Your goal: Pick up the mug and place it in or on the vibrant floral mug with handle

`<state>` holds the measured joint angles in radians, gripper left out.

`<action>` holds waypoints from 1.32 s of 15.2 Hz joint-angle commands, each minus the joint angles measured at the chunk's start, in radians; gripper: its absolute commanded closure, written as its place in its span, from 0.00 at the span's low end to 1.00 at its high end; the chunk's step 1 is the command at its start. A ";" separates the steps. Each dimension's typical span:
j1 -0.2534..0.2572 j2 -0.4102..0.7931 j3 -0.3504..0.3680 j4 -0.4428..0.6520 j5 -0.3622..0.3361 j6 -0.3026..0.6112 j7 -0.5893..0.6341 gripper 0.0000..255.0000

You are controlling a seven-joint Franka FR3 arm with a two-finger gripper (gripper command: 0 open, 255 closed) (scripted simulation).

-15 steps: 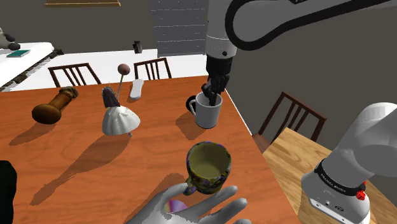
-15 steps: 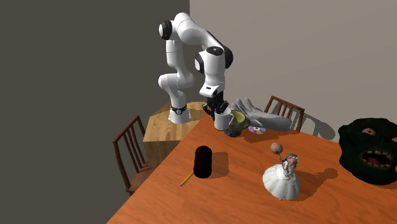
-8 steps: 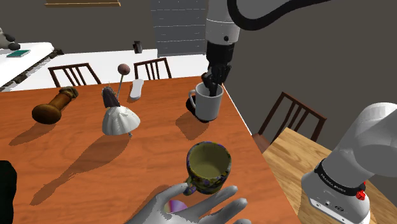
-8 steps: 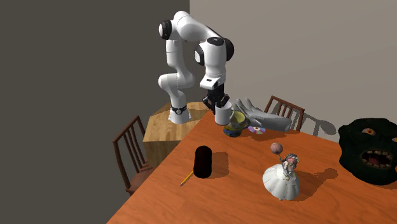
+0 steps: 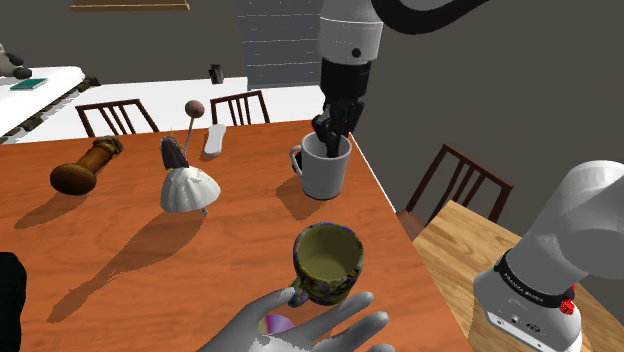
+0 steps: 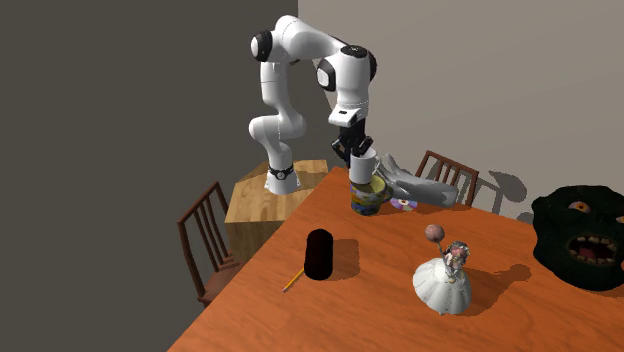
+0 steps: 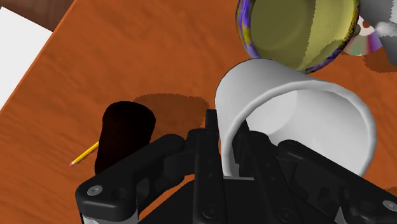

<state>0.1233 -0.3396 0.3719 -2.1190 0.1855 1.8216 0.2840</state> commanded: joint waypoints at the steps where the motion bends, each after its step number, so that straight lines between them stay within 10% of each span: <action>1: 0.018 -0.012 0.028 0.006 0.012 -0.012 0.044 1.00; 20: 0.080 -0.002 0.158 -0.111 0.054 0.140 0.191 1.00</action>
<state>0.2028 -0.3423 0.5293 -2.2183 0.2386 1.9474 0.4768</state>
